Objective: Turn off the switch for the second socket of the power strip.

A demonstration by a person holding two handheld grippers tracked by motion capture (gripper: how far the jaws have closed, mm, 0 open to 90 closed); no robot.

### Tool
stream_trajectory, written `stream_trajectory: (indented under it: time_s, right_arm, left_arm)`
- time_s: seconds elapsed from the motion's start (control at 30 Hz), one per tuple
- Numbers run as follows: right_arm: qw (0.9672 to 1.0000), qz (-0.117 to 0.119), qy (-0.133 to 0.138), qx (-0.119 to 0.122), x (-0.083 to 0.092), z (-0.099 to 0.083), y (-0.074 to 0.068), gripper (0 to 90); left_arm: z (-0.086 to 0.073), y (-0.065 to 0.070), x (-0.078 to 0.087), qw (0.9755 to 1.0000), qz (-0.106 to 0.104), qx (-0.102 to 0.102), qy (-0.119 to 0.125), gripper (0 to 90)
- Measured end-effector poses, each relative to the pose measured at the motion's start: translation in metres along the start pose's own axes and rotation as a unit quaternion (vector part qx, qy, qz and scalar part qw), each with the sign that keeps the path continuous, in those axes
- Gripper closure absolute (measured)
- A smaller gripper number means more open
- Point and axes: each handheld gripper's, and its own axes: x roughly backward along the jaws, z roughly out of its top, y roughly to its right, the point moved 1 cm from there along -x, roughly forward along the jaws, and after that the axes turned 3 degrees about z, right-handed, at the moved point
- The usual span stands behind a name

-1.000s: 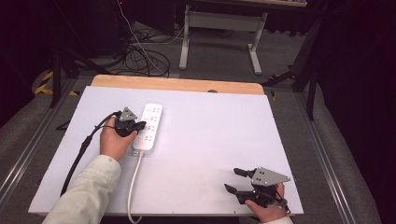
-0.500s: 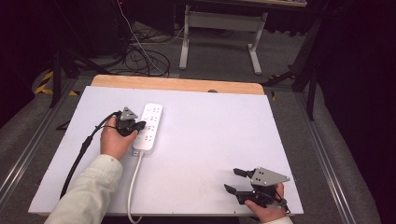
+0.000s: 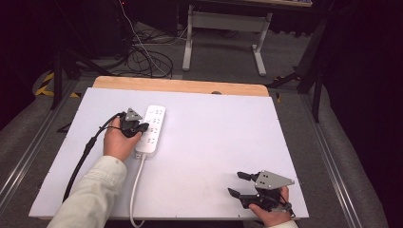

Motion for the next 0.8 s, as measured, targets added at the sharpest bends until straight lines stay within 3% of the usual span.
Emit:
stream_trajectory:
  time_s: [0.53, 0.8]
  right_arm:
    - [1.0000, 0.002, -0.001, -0.002, 0.0006, -0.0010, -0.0002, 35.3]
    - [1.0000, 0.000, -0.001, -0.002, 0.0013, -0.0013, 0.0003, 35.3]
  left_arm:
    - [0.0015, 0.0048, 0.0000, 0.9997, 0.017, -0.015, -0.010, 90.0]
    - [0.0029, -0.0005, 0.0023, 1.0000, 0.000, 0.006, 0.000, 90.0]
